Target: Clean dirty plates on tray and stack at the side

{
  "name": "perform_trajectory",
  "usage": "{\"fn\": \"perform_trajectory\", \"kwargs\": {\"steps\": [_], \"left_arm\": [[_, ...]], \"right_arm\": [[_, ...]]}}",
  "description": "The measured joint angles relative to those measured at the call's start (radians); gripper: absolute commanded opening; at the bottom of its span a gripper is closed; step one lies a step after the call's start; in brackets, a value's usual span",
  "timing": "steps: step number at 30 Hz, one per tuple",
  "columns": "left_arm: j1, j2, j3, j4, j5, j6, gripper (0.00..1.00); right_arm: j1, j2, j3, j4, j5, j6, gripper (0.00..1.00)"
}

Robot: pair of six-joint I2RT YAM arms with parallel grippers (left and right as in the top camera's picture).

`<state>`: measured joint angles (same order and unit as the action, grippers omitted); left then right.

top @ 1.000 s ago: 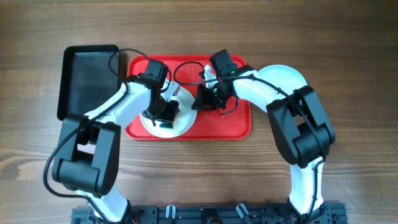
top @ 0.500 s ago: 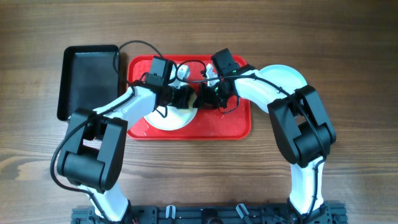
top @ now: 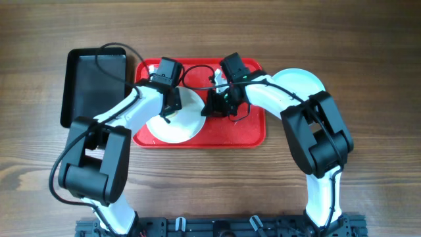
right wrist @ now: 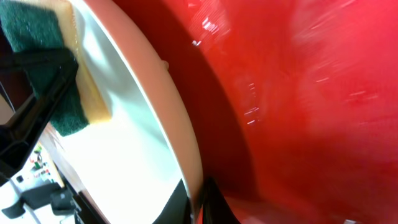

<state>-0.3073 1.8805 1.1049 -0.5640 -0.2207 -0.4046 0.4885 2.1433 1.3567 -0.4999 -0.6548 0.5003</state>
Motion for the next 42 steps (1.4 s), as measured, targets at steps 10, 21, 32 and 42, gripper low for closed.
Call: {"fn": "perform_trajectory", "kwargs": {"steps": [10,21,32,42], "left_arm": [[0.072,-0.013,0.019,-0.198,0.250,0.203,0.04],[0.080,0.008,-0.029,-0.154,0.699,0.511,0.04],[0.051,0.037,-0.055,0.219,0.715,0.346,0.04],[0.032,-0.002,-0.006,0.042,0.057,-0.031,0.04]], "right_arm": [[0.000,0.000,0.000,-0.005,-0.006,-0.008,0.04],[-0.019,0.000,0.000,-0.010,0.000,-0.026,0.04],[-0.022,0.000,0.000,-0.006,0.002,-0.013,0.04],[-0.017,0.000,0.000,0.008,0.000,-0.007,0.04]]}}
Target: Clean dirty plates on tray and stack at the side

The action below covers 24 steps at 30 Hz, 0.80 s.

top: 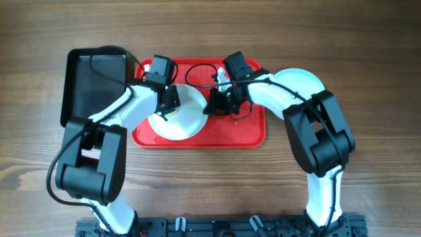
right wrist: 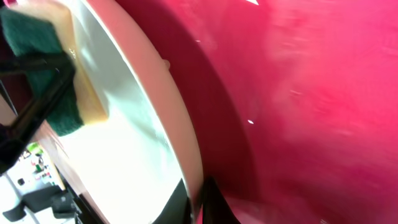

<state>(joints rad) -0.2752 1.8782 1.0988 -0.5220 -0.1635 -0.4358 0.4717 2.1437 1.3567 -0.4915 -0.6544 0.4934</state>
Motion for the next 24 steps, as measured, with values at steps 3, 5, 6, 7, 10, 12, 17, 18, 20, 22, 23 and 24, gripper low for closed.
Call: {"fn": "perform_trajectory", "kwargs": {"steps": [3,5,6,7,10,12,17,18,20,22,23,24], "left_arm": [[-0.014,-0.001,0.006,-0.080,-0.064,-0.047,0.04],[-0.014,-0.004,0.010,-0.129,-0.070,-0.057,0.04],[-0.013,-0.005,0.011,-0.145,-0.069,-0.056,0.04],[-0.011,-0.006,0.013,-0.159,-0.055,-0.044,0.04],[0.009,-0.008,0.019,-0.187,0.027,0.028,0.04],[0.033,-0.011,0.021,-0.200,0.120,0.107,0.04],[0.054,-0.010,0.010,-0.186,0.375,0.255,0.04],[0.053,-0.009,0.005,-0.172,0.417,0.268,0.04],[0.050,-0.003,-0.009,-0.130,0.513,0.287,0.04],[0.036,0.007,-0.018,-0.085,0.585,0.290,0.04],[0.024,0.012,-0.022,-0.055,0.615,0.289,0.04],[0.014,0.015,-0.024,-0.037,0.633,0.288,0.04]], "right_arm": [[0.023,0.000,0.000,0.000,-0.002,0.000,0.04],[0.029,0.000,0.000,-0.001,-0.004,0.000,0.04],[0.029,0.000,0.000,-0.001,-0.004,0.000,0.04],[0.029,0.000,0.000,-0.001,-0.006,0.000,0.04],[0.023,0.000,0.000,-0.005,-0.008,0.000,0.04],[0.016,0.000,0.000,-0.010,-0.008,-0.001,0.04],[-0.006,0.000,0.000,-0.017,-0.007,-0.013,0.04],[-0.007,0.000,0.000,-0.018,-0.006,-0.016,0.05],[-0.007,0.000,0.000,-0.018,-0.006,-0.019,0.04],[-0.007,0.000,0.000,-0.018,-0.006,-0.019,0.04],[-0.007,0.000,0.000,-0.018,-0.006,-0.019,0.04],[-0.007,0.000,0.000,-0.018,-0.006,-0.019,0.04]]}}
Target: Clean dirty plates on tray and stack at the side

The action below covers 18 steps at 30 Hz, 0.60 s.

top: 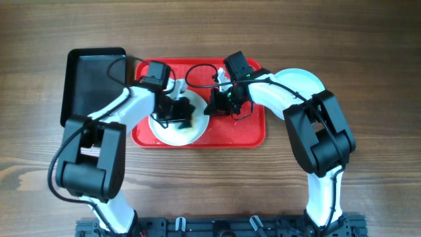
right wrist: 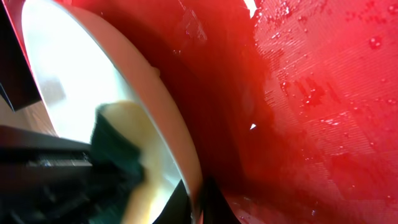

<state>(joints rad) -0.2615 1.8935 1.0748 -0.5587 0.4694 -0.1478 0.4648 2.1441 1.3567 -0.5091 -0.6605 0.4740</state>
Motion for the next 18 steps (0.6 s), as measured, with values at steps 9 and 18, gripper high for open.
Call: {"fn": "perform_trajectory", "kwargs": {"steps": [9,18], "left_arm": [[-0.063,0.012,-0.008,0.138,-0.024,-0.038,0.04],[-0.092,-0.001,0.014,0.176,-0.590,-0.281,0.04]], "right_arm": [[-0.002,0.000,0.000,0.014,0.014,0.010,0.04],[-0.002,0.000,0.000,0.017,0.014,0.021,0.04]]}}
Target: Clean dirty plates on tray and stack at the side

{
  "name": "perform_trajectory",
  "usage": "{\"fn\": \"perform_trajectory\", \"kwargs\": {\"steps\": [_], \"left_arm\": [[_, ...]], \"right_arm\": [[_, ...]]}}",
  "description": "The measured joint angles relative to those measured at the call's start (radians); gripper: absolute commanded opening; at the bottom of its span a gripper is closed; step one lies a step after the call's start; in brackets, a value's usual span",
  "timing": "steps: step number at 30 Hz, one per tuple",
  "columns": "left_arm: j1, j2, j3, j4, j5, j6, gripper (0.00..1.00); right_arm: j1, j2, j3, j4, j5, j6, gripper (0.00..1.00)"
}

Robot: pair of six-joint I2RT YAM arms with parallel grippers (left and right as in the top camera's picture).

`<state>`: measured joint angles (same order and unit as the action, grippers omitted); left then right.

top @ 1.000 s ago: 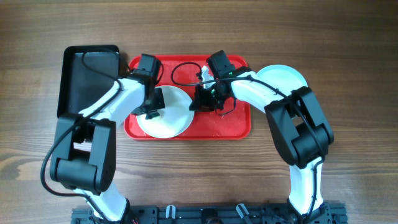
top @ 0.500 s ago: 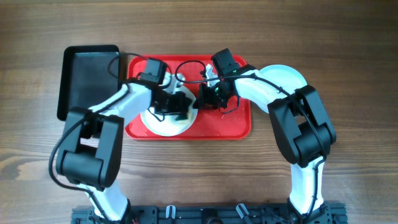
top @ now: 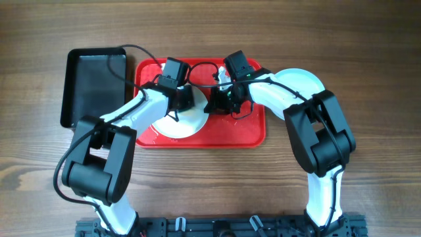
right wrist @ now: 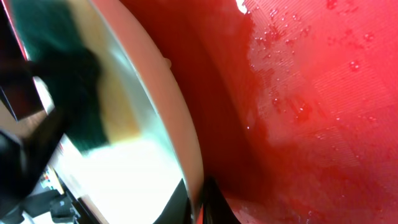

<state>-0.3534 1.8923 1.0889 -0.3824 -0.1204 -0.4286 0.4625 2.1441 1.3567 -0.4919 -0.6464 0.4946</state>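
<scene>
A white plate (top: pixel 172 122) lies on the red tray (top: pixel 247 128). My right gripper (top: pixel 214 105) is shut on its right rim; in the right wrist view the two dark fingertips (right wrist: pixel 214 205) pinch the plate edge (right wrist: pixel 180 124). My left gripper (top: pixel 184 100) is over the plate's upper right part, shut on a green and yellow sponge (right wrist: pixel 93 93) pressed to the plate. Water drops lie on the tray (right wrist: pixel 311 93). A second white plate (top: pixel 304 82) sits on the table right of the tray.
A black tray (top: pixel 92 85) lies left of the red tray. Black cables loop over the red tray's back edge between the two wrists. Wooden table all around.
My left gripper with the sponge has moved from the plate's middle up to its upper right part, near the right gripper. The right gripper keeps its hold on the rim.
The right gripper has held the plate's right rim throughout. The left gripper with the sponge was at the plate's upper middle, then at its upper left, then at its centre right, and now is at its upper right.
</scene>
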Motion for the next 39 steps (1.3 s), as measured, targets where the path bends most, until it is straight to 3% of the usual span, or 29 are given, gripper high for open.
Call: {"fn": "perform_trajectory", "kwargs": {"steps": [3,7,14,20,27,33,39], "left_arm": [[0.000,0.000,0.001,-0.058,-0.176,-0.050,0.04],[-0.002,0.000,0.004,-0.173,-0.294,-0.086,0.04],[-0.001,-0.004,0.012,-0.391,-0.297,-0.083,0.04],[0.044,-0.028,0.018,-0.418,-0.029,0.136,0.04],[0.053,-0.021,0.004,-0.359,0.463,0.359,0.04],[0.051,0.015,-0.026,-0.240,0.708,0.410,0.04],[0.049,0.024,-0.045,-0.106,0.741,0.378,0.04]], "right_arm": [[0.002,0.000,0.000,0.002,-0.002,0.003,0.04],[0.020,0.000,0.000,0.004,-0.005,0.003,0.04],[0.034,0.000,0.000,0.003,-0.016,-0.001,0.04],[0.018,0.000,0.000,-0.004,-0.011,-0.007,0.04],[0.002,0.000,0.000,-0.012,-0.011,-0.024,0.04],[0.002,0.000,0.000,-0.012,-0.011,-0.024,0.04],[-0.009,0.000,0.000,0.002,0.009,-0.024,0.04]]}}
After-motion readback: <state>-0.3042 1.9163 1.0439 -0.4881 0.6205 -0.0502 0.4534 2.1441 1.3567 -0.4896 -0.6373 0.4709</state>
